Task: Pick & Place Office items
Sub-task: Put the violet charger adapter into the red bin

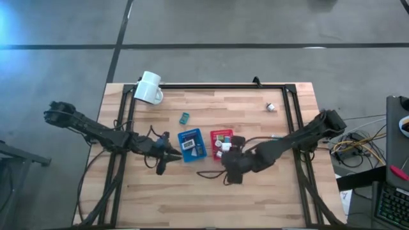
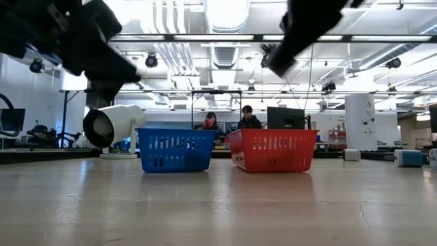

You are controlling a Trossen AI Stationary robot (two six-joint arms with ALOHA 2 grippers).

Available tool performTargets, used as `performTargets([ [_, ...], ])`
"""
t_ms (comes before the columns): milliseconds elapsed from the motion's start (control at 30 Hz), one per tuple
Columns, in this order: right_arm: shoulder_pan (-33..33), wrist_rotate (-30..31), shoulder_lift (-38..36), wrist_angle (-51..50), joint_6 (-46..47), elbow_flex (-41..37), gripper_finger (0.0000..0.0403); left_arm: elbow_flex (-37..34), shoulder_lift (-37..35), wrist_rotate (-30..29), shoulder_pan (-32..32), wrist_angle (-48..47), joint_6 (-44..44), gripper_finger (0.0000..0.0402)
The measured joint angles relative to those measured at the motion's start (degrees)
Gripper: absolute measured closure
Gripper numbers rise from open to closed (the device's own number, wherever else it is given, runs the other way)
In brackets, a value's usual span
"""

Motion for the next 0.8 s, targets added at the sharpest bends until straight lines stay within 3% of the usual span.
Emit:
performTargets([
  [167,-0.3,10.1,-4.5,12.6,-4.4,-8.1,0.0277,0.0,-0.1,-1.1,0.0,5.9,11.6,0.0307],
  [300,-1.2,14.1,-6.7,24.6,-4.2,-17.2,0.0277,0.0,-0.5,-1.2,0.0,5.7,15.1,0.0307],
  [567,-4.9,15.3,-6.6,49.7,-4.4,-32.8,0.0277,0.0,-0.5,-3.5,0.0,3.2,15.4,0.0307],
  [800,-9.0,15.6,-6.6,64.6,-5.7,-38.5,0.0277,0.0,-0.5,-5.6,0.0,2.8,16.5,0.0307],
])
